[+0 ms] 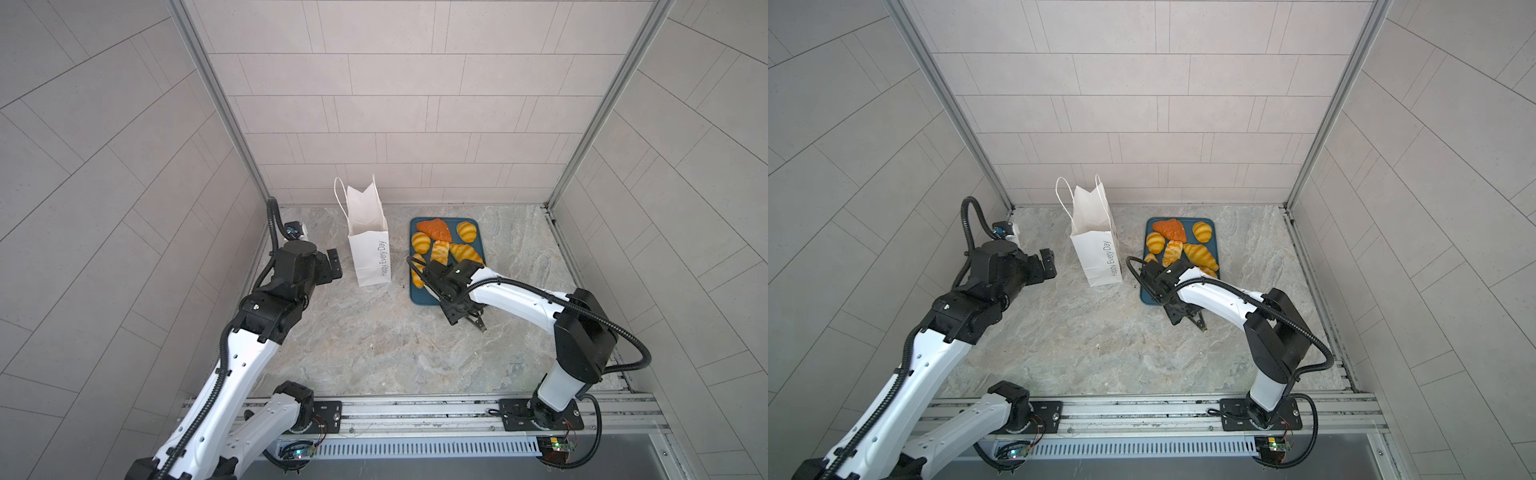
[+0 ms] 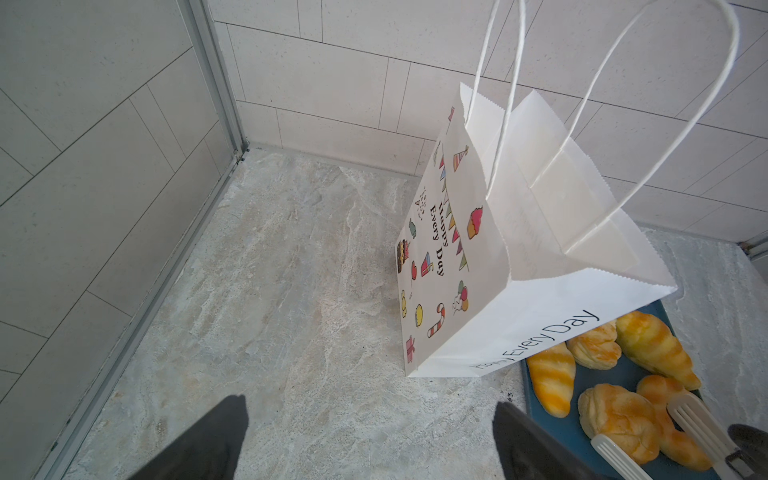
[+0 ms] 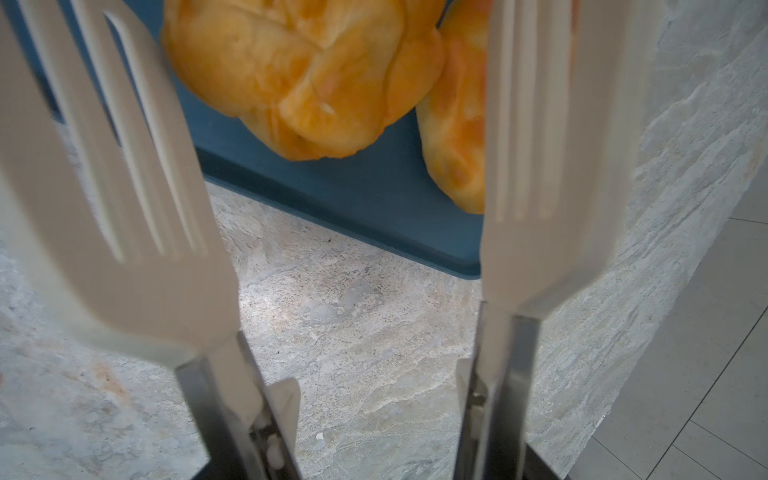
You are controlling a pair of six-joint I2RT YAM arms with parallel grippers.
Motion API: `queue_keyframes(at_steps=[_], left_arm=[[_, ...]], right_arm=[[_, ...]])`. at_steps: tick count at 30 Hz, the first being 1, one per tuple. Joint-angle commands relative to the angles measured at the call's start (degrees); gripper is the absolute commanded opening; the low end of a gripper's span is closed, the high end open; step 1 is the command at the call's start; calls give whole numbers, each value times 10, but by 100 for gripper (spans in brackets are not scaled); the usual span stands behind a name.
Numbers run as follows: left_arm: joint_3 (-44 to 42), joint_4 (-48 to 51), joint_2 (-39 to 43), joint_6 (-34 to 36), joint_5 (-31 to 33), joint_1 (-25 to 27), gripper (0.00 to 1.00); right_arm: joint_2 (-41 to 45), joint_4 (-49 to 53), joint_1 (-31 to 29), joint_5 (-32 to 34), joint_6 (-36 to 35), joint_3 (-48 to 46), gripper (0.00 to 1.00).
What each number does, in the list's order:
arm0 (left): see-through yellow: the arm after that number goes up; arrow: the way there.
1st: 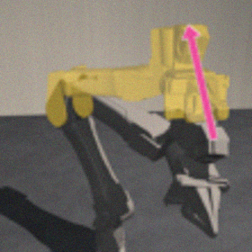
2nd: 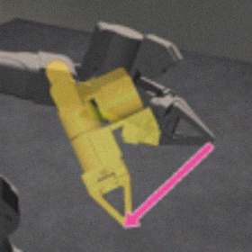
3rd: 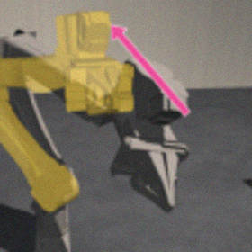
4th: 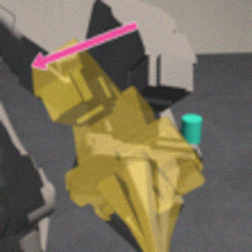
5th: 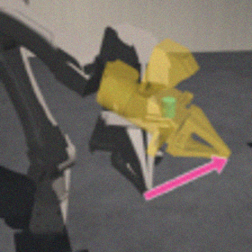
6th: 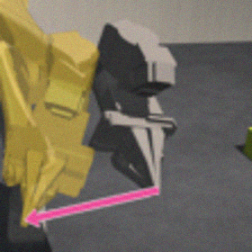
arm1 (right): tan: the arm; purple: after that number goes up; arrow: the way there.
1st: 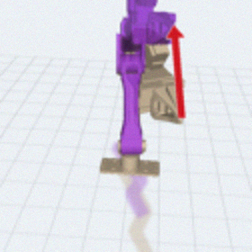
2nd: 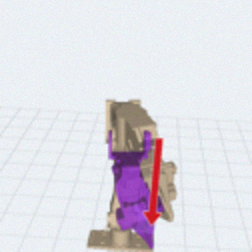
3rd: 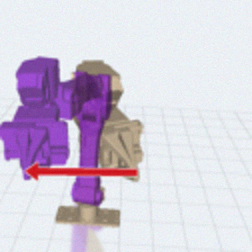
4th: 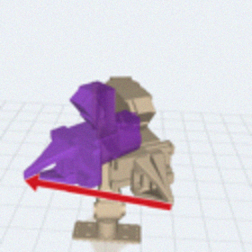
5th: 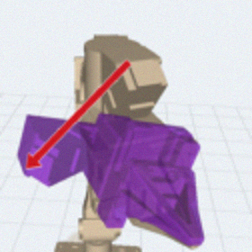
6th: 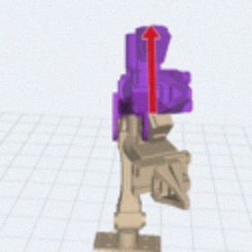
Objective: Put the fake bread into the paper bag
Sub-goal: 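Close the tongs on the braided bun with the right gripper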
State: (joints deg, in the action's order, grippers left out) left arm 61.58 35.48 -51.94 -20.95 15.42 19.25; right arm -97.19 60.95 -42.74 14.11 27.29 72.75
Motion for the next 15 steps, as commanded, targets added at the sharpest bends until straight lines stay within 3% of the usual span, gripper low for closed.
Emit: queue_keyframes(at_steps=[1, 15], left_arm=[[-7, 8, 11, 3, 5, -3, 100], [-12, 13, 21, 3, 7, -3, 100]], right_arm=[[5, 14, -3, 5, 12, 13, 72], [0, 19, 4, -5, 0, 26, 71]])
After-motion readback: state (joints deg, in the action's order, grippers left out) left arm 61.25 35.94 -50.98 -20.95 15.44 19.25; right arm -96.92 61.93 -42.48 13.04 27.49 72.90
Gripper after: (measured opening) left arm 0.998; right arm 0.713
